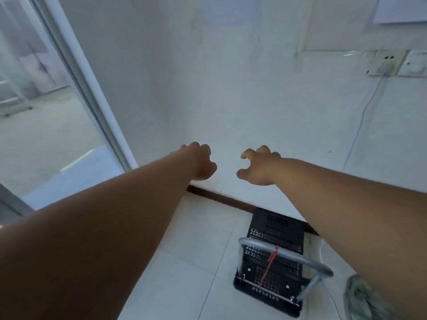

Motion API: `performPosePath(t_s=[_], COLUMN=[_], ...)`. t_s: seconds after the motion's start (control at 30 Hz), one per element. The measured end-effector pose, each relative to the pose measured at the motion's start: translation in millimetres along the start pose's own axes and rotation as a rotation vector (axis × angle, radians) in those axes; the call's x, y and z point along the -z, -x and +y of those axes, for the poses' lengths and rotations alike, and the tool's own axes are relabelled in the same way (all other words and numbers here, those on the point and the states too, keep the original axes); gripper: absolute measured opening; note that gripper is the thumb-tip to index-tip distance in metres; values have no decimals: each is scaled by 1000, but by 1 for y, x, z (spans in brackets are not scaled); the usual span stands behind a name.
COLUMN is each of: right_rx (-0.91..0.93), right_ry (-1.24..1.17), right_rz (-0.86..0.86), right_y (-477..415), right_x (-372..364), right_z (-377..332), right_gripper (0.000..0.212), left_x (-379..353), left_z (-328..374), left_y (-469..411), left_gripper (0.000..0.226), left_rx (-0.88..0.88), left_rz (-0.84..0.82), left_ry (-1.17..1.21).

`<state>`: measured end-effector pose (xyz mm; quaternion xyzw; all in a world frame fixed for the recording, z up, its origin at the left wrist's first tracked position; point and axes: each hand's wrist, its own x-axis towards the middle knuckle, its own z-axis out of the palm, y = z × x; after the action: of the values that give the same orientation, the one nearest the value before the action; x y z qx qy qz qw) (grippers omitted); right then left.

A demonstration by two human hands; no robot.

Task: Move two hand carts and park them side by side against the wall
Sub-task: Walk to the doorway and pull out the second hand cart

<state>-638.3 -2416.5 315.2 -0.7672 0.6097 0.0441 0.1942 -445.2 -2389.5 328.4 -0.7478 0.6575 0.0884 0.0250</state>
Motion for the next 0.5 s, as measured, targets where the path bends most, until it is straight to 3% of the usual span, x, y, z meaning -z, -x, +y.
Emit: performPosePath(t_s=[0.3,0.5], right_rx=[331,640], right_ry=[154,251], right_rz=[-132,-219], right_y=[49,117], right_x=[-19,-55], right_z=[-97,-191], right_gripper=[66,73], left_x=[21,-2], left_z=[-67,-128], left_y=[123,268], left_gripper=[45,51], left_rx=[358,700], left_rz=[50,-2], left_ry=[-14,77])
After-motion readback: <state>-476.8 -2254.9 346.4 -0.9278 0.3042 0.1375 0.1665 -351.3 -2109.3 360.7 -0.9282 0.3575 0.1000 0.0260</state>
